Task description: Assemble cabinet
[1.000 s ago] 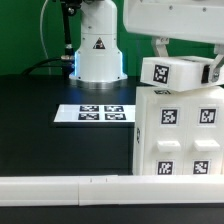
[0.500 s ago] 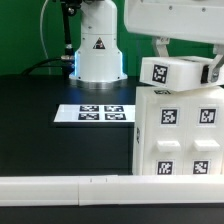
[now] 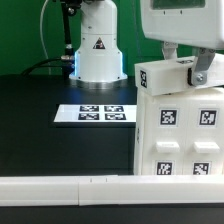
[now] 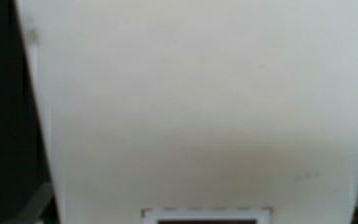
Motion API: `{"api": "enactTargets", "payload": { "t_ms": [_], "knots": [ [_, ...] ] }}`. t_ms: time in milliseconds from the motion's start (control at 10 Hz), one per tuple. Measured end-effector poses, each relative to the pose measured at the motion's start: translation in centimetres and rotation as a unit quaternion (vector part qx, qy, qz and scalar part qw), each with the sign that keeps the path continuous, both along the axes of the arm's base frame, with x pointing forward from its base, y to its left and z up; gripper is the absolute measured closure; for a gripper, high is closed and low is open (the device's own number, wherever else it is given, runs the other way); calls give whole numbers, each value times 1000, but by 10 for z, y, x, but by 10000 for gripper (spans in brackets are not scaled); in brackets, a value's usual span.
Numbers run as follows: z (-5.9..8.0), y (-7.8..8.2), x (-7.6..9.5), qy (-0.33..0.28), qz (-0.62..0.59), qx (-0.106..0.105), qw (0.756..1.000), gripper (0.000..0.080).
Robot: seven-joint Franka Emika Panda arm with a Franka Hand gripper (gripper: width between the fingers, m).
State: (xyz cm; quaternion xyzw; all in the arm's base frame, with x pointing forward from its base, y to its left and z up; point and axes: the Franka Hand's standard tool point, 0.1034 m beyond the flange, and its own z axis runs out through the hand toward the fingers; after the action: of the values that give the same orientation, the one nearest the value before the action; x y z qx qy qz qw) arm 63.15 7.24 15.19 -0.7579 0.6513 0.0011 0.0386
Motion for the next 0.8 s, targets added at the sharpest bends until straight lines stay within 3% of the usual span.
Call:
{"api": "enactTargets", "payload": {
  "t_ms": [300, 600, 800],
  "knots": [
    [-1, 0, -1, 10, -121, 10, 993, 258],
    [-1, 1, -1, 25, -305, 40, 951, 258],
    [-1, 3, 0, 21, -324, 39, 945, 258]
  ]
}}
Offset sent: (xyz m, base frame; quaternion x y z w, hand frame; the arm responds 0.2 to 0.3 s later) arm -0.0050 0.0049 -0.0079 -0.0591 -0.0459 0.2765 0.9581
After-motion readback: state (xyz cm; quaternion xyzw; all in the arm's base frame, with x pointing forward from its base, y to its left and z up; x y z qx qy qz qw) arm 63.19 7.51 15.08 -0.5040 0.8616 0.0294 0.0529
